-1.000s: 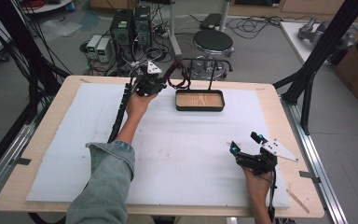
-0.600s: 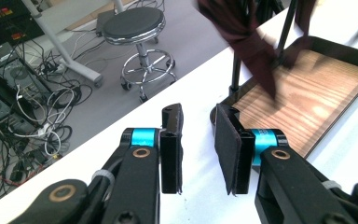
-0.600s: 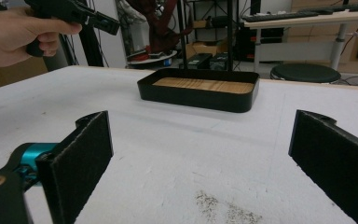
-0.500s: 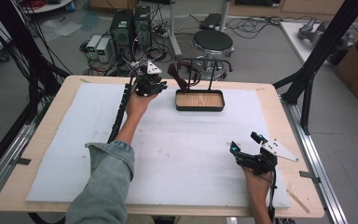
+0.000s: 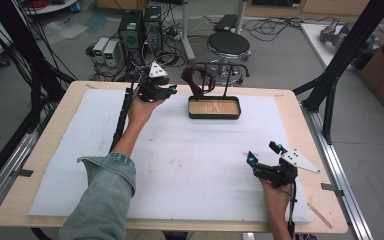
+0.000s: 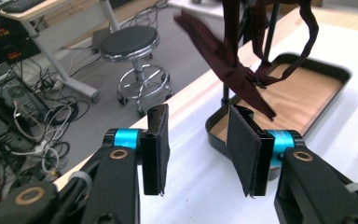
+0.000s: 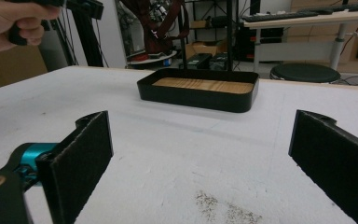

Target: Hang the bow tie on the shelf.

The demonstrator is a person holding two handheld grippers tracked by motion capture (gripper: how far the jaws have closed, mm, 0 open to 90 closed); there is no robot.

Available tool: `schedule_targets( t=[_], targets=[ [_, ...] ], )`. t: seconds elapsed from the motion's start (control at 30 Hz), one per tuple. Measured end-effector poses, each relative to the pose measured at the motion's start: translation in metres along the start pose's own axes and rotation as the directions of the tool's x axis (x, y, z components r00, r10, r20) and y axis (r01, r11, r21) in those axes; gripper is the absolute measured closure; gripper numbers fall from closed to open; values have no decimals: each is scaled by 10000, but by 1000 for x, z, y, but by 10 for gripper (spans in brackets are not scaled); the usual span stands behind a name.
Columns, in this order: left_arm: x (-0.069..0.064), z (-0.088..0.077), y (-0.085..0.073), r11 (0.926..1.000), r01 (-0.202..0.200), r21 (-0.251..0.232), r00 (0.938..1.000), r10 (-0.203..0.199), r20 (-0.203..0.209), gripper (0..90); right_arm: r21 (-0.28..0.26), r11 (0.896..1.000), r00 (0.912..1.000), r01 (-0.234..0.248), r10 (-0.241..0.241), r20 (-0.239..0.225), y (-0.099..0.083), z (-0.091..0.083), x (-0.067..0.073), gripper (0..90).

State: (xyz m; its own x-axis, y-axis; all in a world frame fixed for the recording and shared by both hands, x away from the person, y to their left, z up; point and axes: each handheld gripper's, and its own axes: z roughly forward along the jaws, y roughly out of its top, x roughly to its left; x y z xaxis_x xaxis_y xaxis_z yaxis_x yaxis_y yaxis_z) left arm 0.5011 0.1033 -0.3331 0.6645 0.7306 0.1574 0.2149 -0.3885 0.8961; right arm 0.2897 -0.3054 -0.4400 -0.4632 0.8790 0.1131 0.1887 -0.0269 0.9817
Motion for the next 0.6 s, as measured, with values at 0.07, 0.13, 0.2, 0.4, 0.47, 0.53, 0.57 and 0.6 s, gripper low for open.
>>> schedule_targets(
  t=[0.07, 0.13, 0.2, 0.4, 0.47, 0.53, 0.57, 0.6],
  targets=[
    [2, -8, 3, 9998, 109, -154, 9998, -106, 157, 561, 15, 10000, 10000, 2, -2, 1, 0, 0, 0, 50],
    [3, -16, 5, 9991, 141, -407, 9997, -131, 227, 549, 3, 10000, 10000, -21, 21, -11, 0, 0, 0, 51],
    [5, -26, 6, 9979, 166, -621, 9996, -152, 231, 534, -20, 10000, 10000, 4, -4, 12, 0, 0, 0, 51],
    [13, -52, 5, 9949, 181, -993, 9998, -173, 87, 495, -32, 10000, 10000, -11, 11, 50, 0, 0, 0, 51],
    [14, -61, 3, 9937, 183, -1106, 9998, -180, 36, 480, 16, 10000, 10000, -12, 12, 59, 0, 0, 0, 51],
    [15, -70, 1, 9921, 217, -1238, 9998, -222, -22, 463, 2, 10000, 10000, -11, 11, 26, 0, 0, 0, 51],
    [15, -75, 0, 9912, 243, -1299, 9996, -255, -75, 444, 22, 10000, 10000, 26, -26, 35, 0, 0, 0, 51],
    [16, -78, -1, 9907, 272, -1330, 9996, -287, -88, 444, 22, 10000, 10000, 26, -26, 35, 0, 0, 0, 51]
  ],
)
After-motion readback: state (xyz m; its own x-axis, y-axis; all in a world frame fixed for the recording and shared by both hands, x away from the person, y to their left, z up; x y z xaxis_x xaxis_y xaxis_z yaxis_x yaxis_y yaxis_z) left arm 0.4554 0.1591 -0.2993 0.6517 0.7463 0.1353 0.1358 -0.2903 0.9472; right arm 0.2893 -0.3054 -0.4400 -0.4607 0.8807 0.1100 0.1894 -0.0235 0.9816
